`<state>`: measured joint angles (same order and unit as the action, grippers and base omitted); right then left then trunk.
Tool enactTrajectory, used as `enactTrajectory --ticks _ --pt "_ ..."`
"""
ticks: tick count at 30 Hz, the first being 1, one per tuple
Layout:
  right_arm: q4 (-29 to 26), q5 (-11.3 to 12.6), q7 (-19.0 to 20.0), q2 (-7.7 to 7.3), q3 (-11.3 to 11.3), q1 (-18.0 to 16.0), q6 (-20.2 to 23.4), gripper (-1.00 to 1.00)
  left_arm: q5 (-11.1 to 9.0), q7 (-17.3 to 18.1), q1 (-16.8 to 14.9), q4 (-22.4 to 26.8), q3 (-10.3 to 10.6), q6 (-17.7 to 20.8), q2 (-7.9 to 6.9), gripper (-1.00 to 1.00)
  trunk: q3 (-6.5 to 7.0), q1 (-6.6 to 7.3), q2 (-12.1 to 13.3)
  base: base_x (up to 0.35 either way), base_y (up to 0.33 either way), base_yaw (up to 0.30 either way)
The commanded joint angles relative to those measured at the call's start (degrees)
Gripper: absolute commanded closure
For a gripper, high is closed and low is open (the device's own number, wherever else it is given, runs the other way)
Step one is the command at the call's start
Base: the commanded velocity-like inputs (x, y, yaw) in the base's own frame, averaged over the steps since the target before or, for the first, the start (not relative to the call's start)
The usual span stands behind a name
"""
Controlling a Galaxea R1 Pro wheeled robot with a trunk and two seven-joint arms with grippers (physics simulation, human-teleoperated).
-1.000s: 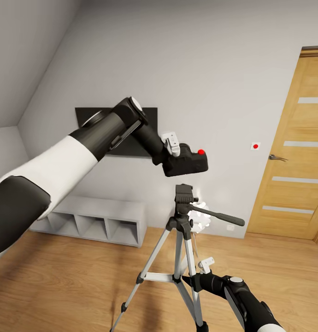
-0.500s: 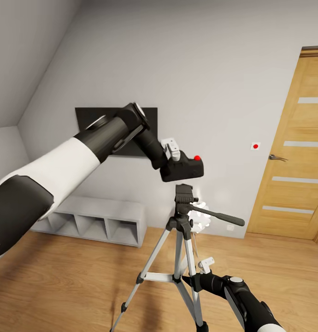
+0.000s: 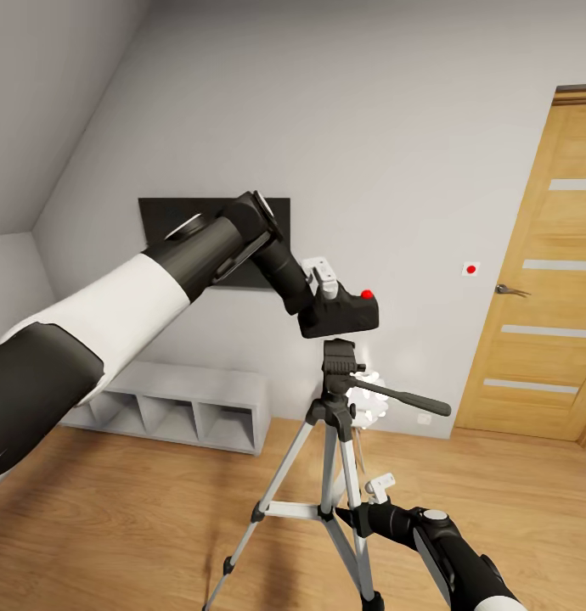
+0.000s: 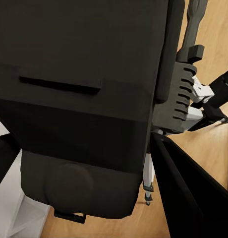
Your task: Attach the digital camera to the camera tripod in the bedroom.
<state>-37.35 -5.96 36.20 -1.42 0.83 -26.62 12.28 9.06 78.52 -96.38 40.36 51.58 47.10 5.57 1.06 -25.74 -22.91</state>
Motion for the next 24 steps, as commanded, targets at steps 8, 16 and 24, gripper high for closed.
enactTrajectory --ticks 8,16,24 --pt "1.2 -3.5 -1.1 0.01 0.0 0.1 -0.2 1.0 0.7 0.5 0.0 0.4 -0.1 0.2 0.06 1.0 -0.06 -0.04 0.0 0.0 0.0 0.0" --pt "1.2 -3.5 -1.1 0.01 0.0 0.0 -0.2 1.0 0.7 0.4 0.0 0.6 0.0 0.0 0.06 1.0 -0.06 -0.04 0.0 0.0 0.0 0.0" --pt "1.2 -3.5 -1.1 0.01 0.0 0.1 -0.2 1.0 0.6 0.4 0.1 0.7 0.1 0.0 0.06 1.0 -0.06 -0.04 0.0 0.0 0.0 0.0"
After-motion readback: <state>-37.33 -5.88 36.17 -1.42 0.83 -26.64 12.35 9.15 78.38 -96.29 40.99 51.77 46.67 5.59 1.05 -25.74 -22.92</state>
